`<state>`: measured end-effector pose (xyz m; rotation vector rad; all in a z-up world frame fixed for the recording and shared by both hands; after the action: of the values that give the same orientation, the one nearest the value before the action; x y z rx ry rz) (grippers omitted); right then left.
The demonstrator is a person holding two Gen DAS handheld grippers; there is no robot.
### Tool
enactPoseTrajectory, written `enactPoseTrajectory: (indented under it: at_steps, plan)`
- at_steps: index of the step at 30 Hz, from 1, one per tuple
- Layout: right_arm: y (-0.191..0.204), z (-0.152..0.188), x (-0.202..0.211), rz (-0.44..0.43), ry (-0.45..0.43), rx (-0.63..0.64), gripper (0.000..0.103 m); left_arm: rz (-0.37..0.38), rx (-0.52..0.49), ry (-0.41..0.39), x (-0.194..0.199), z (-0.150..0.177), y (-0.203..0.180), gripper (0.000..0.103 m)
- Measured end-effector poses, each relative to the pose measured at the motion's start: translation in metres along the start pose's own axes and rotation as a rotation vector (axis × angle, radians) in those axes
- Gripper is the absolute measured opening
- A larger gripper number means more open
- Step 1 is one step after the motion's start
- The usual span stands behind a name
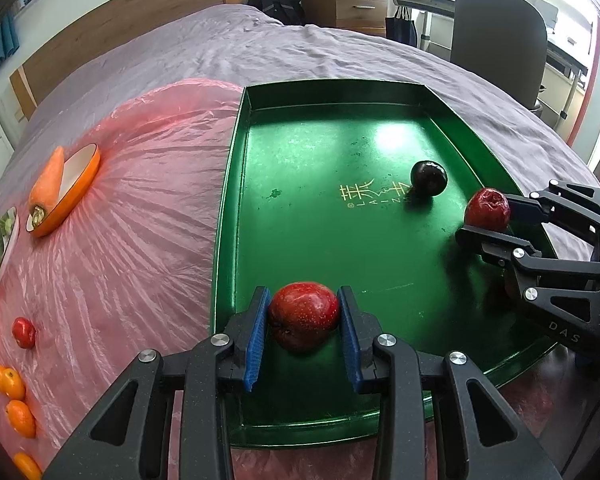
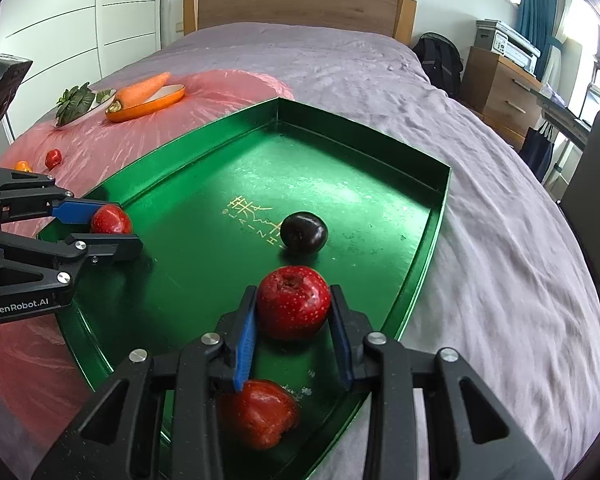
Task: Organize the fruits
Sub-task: 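Lower the apple into the tray and open the right tool while the left tool releases its apple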
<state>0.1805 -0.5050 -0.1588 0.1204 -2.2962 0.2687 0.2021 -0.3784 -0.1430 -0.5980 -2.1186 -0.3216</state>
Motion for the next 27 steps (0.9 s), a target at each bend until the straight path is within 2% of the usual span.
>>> enactPoseTrajectory:
  at_steps: [17, 23, 25, 27]
  plan:
    - [0.010, 0.003, -0.002, 0.070, -0.013, 0.049, 0.062, -0.016, -0.016, -0.019, 0.000, 0.002, -0.002, 0.030]
    - [0.013, 0.003, -0.001, 0.106, -0.017, 0.075, 0.071, -0.017, -0.017, -0.021, 0.000, 0.002, -0.002, 0.030]
    - [0.016, 0.002, 0.000, 0.122, -0.020, 0.094, 0.082, -0.018, -0.018, -0.022, 0.000, 0.002, -0.002, 0.031]
    - [0.018, 0.001, 0.000, 0.132, -0.022, 0.110, 0.083, -0.021, -0.019, -0.024, 0.000, 0.002, -0.002, 0.031]
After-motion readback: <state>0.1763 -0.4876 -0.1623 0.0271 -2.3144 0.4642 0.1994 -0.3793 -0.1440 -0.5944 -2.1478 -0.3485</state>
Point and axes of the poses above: each gripper's, at about its wrist camera, not at the fingertips, and x roughly against the way its jaws point, y to its left, z to its underside, the point moved 5 cm from there along -x, roughly the way its jaws point, and after that the axes turned 5 degrees about x, right-handed, at the moved point
